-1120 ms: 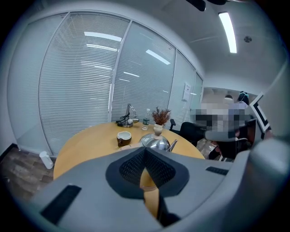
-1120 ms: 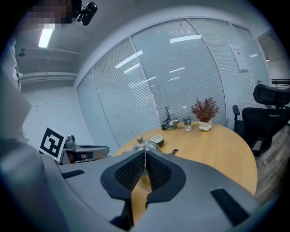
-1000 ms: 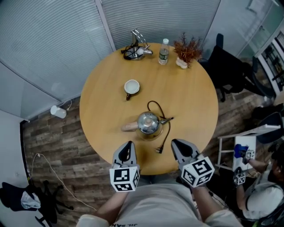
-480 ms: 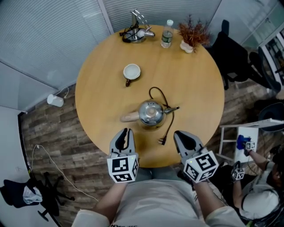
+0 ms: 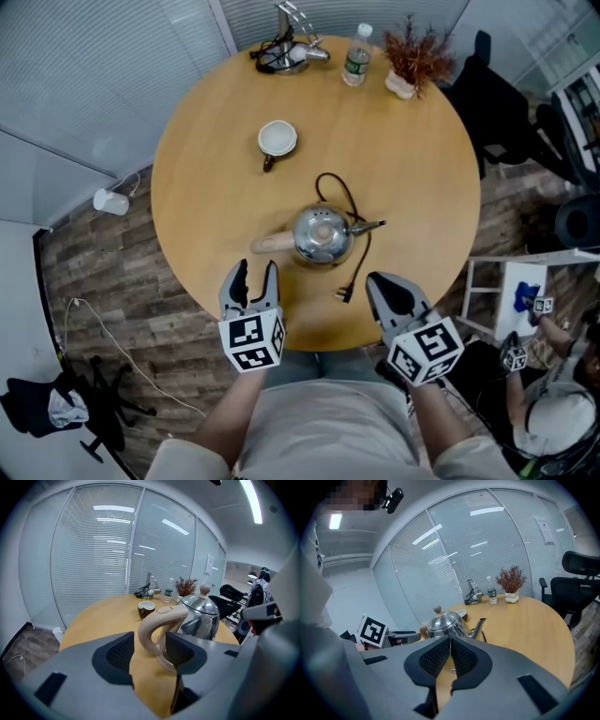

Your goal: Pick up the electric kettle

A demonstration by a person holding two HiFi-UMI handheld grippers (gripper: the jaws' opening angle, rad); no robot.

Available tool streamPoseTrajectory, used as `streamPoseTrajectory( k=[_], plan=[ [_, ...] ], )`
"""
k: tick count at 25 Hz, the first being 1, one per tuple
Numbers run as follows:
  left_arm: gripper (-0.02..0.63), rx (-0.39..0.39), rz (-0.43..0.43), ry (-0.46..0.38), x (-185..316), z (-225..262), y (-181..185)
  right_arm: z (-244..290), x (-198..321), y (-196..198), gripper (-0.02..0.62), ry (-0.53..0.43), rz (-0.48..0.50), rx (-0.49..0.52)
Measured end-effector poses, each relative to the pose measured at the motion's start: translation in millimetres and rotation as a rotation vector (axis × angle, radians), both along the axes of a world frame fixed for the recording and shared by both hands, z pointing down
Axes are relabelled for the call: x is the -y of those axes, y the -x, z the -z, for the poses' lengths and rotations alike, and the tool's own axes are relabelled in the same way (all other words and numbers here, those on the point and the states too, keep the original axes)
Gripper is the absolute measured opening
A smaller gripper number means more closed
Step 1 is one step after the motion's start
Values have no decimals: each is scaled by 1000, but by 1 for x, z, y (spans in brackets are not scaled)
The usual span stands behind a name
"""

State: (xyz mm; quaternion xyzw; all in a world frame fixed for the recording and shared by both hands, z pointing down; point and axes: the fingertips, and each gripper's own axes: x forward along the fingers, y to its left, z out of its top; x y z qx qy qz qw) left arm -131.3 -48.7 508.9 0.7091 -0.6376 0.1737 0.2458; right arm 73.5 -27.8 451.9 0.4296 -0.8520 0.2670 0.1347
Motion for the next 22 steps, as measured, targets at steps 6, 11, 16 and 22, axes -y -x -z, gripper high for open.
streamPoseTrajectory(
  k=[6,11,16,22],
  plan=[
    [224,-15,24,15,16,-13,7,-7,2,0,32,25,0,-11],
    [224,-17,23,22,28,-24,5,-11,5,0,32,42,-4,-16],
    [224,-31,43,27,36,-33,7,-16,8,0,34,54,-5,-25],
    [224,-42,66,36,50,-42,10,-23,11,0,32,75,-8,-28]
  ],
)
